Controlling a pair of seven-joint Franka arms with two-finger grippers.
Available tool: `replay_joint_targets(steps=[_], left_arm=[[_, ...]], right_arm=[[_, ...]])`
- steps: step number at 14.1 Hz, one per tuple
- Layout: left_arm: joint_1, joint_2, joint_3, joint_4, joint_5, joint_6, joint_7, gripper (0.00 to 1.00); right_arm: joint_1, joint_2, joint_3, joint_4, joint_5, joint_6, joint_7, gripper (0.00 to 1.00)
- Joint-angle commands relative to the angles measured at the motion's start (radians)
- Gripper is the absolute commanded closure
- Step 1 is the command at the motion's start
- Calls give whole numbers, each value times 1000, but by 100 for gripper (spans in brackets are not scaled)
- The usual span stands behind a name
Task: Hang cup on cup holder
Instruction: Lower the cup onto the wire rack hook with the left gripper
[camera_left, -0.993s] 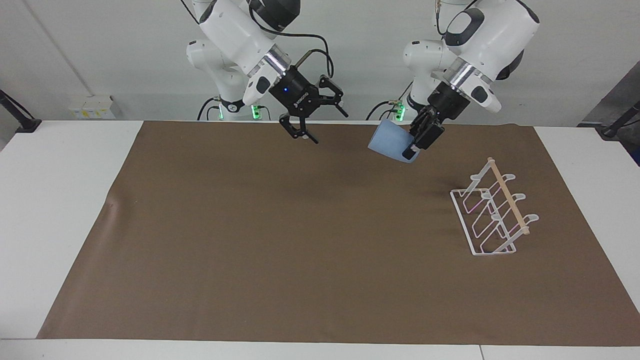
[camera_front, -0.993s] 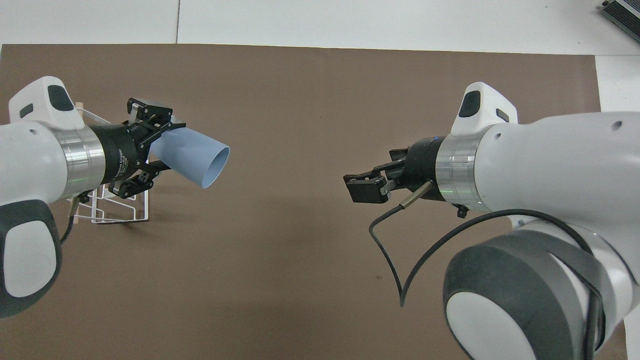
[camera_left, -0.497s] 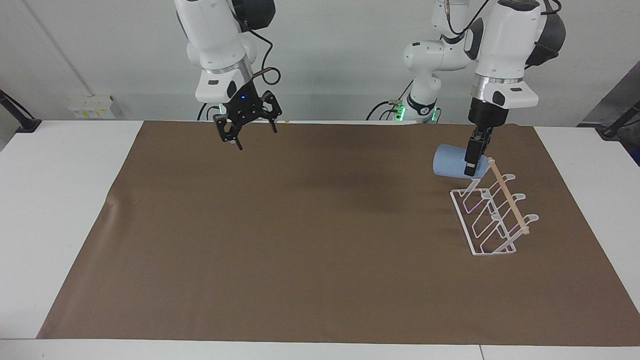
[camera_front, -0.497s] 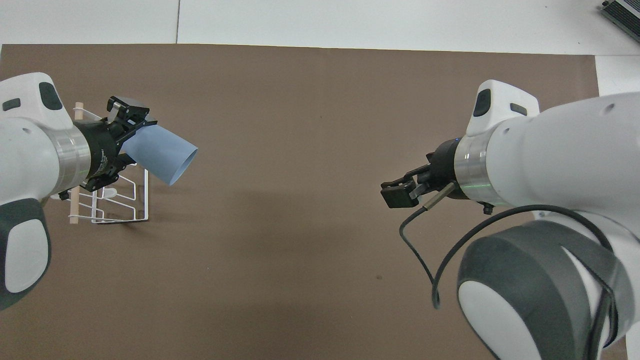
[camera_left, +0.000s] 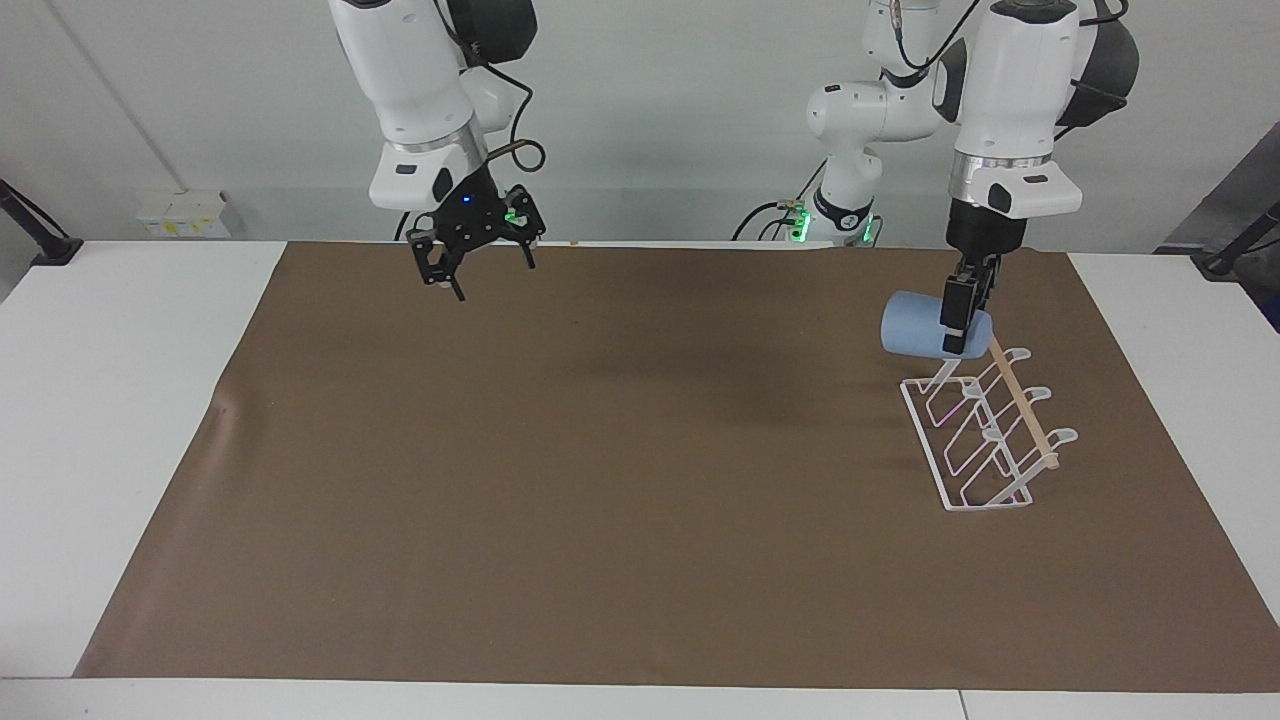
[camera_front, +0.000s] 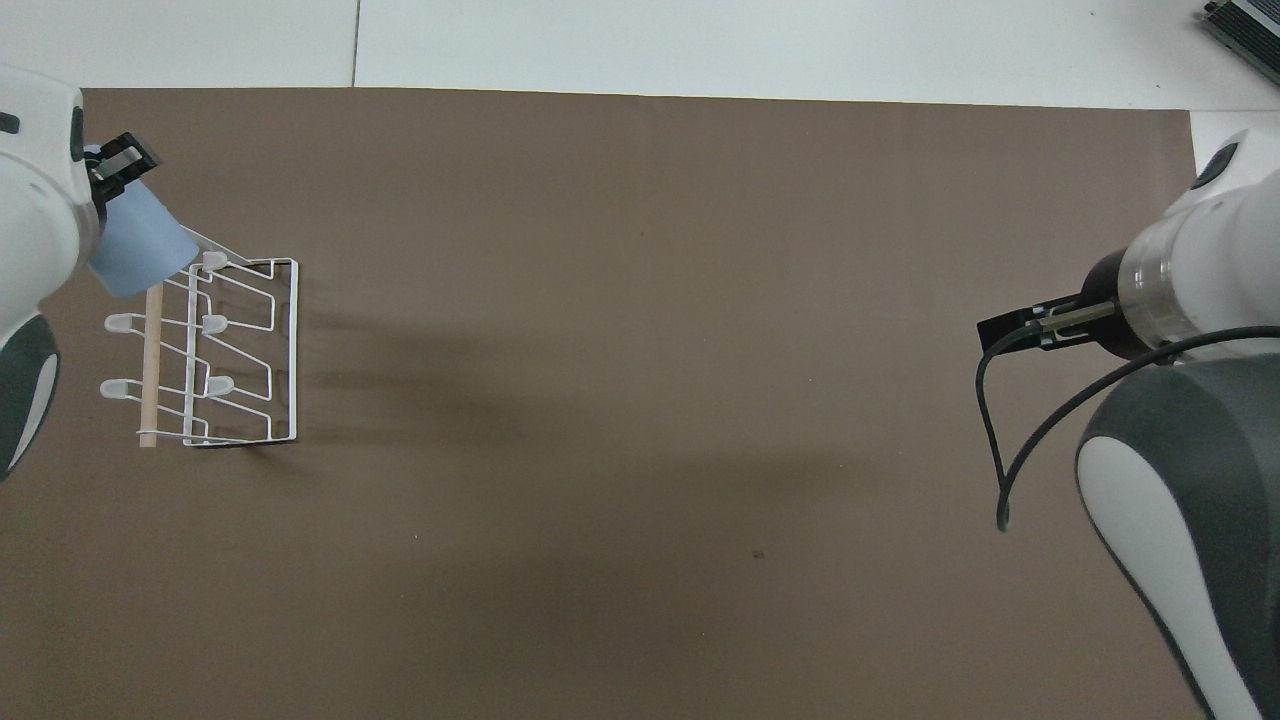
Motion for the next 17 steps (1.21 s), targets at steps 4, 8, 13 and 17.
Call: replay_joint_targets(steps=[4,8,13,17], left_arm=[[35,80,-6,18,106,123,-106,100],[37,37,-6,-149,278,234,-300,100],[35,6,-6,-224,312,236,-368,100],[35,-11,-6,-267,318,274,-399,100]], right_arm=[[-95,23,15,18,114,13,72,0],[-91,19,13,10,177,13,56,0],[-81,12,13,1,177,11,-47,0],[-98,6,12,-11,177,0,-42,0]])
